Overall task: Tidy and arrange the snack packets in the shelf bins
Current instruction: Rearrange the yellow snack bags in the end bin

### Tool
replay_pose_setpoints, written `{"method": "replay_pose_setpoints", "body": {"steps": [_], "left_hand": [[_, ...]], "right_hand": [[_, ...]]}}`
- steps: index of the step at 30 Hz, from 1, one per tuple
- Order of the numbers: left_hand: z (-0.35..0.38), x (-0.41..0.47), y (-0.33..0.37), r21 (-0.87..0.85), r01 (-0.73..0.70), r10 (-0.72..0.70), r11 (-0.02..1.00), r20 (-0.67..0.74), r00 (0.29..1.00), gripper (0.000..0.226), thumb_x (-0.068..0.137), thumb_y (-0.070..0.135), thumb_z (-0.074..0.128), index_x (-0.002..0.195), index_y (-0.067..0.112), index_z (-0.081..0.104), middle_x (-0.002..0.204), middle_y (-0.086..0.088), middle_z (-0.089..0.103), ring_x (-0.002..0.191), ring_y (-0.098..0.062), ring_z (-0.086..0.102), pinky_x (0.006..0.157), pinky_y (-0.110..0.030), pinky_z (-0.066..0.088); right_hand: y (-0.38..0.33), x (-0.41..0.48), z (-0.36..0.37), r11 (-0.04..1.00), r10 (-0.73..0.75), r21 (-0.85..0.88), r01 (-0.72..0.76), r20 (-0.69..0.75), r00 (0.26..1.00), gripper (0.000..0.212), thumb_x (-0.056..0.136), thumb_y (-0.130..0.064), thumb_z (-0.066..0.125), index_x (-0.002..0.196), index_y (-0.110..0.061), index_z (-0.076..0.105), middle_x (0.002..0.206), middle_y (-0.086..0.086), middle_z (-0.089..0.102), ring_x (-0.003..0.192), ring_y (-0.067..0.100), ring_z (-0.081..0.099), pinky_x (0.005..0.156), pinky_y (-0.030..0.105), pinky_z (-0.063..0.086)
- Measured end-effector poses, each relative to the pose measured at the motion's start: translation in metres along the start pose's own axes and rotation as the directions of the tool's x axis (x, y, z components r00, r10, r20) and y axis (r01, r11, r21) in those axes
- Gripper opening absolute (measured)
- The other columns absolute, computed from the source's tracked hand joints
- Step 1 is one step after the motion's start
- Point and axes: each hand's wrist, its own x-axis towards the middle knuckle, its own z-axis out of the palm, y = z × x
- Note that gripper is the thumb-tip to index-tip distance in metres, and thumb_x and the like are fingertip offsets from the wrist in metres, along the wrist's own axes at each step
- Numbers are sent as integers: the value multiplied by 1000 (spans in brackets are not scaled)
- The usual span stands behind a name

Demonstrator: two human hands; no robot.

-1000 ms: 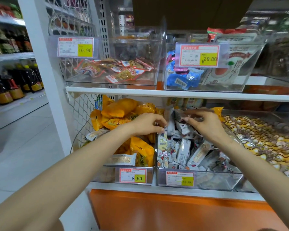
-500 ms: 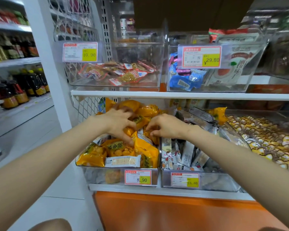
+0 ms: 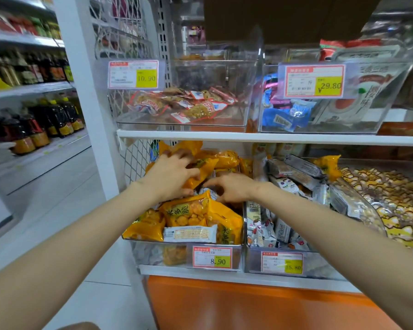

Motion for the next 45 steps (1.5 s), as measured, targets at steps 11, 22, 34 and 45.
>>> {"method": "replay_pose_setpoints", "body": {"steps": [11,22,34,45], "left_hand": [[14,-10,12,-127,100,-114,987,-113,987,43,79,51,63,119,34,56,139,0,44,139,-26,25,105,-47,28],[22,-12,9,-190,126,-159,974,-173,972,43,80,49,63,119,34,56,140,0,43,141,-25,20,106,-47,26],[17,-14,8,-263,187,-227,947,-133,965,41,83,50,60,122,38,54,144,3,37,142,-22,15,109,-43,23],[18,-15,6,-274,205,-245,940,-118,962,43,85,52,56,125,40,51,143,3,37,142,-21,14,108,-41,25]], "right_hand": [[7,6,3,961,122,259,-98,-78,990,41,76,-21,71,113,-18,52,114,4,58,102,23,55,82,32,46],[7,16,-10,994,43,93,-63,210,977,73,76,-25,73,137,-38,36,137,2,41,120,24,45,99,38,42],[1,18,-8,979,39,191,-78,198,980,80,75,-11,75,143,-26,35,147,0,39,133,22,39,107,36,37],[1,22,-13,954,26,283,-98,250,968,76,76,-6,74,141,-24,39,147,1,39,133,21,39,105,28,35]]}}
